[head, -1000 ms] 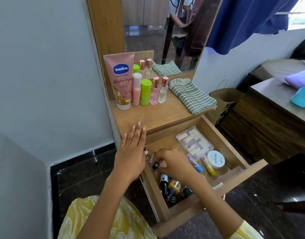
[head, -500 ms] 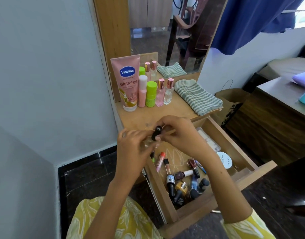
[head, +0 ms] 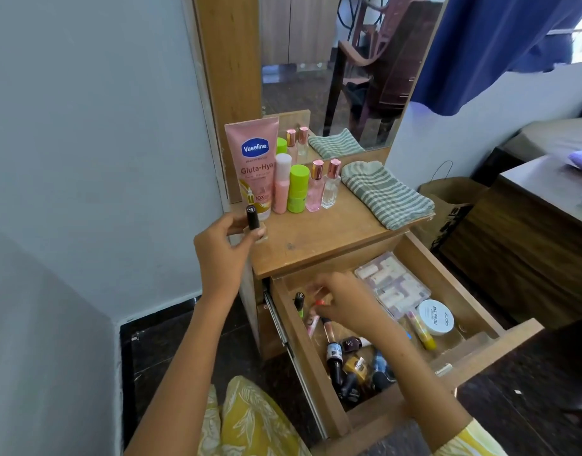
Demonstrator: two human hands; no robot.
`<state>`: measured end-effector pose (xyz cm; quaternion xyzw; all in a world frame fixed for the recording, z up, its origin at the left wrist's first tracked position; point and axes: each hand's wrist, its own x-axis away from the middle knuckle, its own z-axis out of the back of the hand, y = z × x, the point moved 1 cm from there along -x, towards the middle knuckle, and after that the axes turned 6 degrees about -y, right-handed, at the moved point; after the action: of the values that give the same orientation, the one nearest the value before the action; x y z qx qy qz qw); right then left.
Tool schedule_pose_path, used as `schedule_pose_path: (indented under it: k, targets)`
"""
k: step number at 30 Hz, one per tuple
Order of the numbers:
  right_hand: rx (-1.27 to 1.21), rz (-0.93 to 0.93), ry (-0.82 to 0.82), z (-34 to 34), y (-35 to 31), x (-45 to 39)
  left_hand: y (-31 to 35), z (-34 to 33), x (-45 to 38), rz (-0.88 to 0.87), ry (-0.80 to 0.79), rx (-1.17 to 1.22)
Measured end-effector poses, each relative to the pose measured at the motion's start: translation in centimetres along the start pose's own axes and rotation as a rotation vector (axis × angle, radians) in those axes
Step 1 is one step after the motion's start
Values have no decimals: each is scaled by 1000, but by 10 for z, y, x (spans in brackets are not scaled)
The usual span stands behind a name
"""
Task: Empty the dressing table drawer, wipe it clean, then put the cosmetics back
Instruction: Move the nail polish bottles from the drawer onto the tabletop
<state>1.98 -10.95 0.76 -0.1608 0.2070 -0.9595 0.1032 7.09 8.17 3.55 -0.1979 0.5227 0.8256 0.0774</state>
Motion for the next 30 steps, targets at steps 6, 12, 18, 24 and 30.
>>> schedule_pose_path:
  k: [6, 12, 18, 24, 30]
  targets:
    - [23, 0, -33, -31, -2, -16, -9, -8, -1, 15, -35, 17]
    - [-8, 13, 64, -25, 3, -16, -17, -9, -1, -21, -49, -3]
    - [-205, 221, 261, 33, -5, 3, -22, -10, -1, -65, -28, -74]
    - [-323, 249, 466, 55, -30, -26, -21, -13, 0, -58, 3, -52]
    - [-266, 161, 597, 42, -44, -66, -23, -16, -3, -55, 23, -75]
